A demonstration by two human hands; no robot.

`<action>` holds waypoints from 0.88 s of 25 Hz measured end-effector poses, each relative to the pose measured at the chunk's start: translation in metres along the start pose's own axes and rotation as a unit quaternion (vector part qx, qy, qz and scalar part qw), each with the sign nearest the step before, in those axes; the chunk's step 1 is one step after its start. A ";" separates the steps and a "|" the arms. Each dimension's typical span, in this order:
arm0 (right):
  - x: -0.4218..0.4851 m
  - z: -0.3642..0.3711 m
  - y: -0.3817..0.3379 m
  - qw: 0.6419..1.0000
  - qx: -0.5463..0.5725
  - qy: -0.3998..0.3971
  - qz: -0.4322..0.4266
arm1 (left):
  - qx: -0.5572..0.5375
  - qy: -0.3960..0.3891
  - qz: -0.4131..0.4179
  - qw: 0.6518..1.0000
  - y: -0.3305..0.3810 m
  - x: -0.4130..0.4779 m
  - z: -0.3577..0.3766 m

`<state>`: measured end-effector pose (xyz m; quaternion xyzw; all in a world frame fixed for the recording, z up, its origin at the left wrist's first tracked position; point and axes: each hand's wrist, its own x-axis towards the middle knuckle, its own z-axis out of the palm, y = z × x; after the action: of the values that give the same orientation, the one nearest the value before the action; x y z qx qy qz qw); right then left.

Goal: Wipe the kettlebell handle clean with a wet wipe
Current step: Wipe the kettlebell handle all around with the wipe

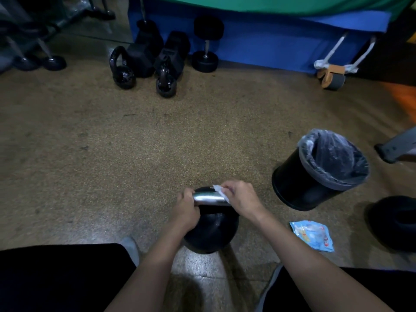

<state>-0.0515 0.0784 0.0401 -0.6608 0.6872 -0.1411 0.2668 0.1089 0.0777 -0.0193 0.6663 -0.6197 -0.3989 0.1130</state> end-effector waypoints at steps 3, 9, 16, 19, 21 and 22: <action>0.005 0.004 -0.005 0.999 0.007 -0.029 0.020 | -0.008 0.002 -0.006 1.000 0.000 0.001 0.001; 0.010 0.002 0.001 0.995 -0.062 -0.074 0.026 | -0.011 -0.001 -0.006 1.000 0.001 0.000 0.000; 0.006 0.000 0.000 0.987 -0.066 -0.148 -0.021 | -0.012 -0.006 -0.006 1.000 0.002 0.000 -0.001; 0.011 -0.009 0.003 0.979 -0.092 -0.180 -0.013 | -0.017 0.001 -0.002 1.000 0.000 0.000 -0.001; 0.016 -0.013 -0.004 0.965 -0.121 -0.230 -0.018 | -0.020 0.000 -0.002 1.000 0.000 0.000 0.000; 0.017 -0.015 -0.008 0.961 -0.121 -0.246 -0.021 | -0.019 -0.001 -0.001 1.000 0.000 0.000 0.000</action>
<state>-0.0526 0.0585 0.0538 -0.7169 0.5980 0.1048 0.3427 0.1092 0.0774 -0.0191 0.6640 -0.6117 -0.4116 0.1249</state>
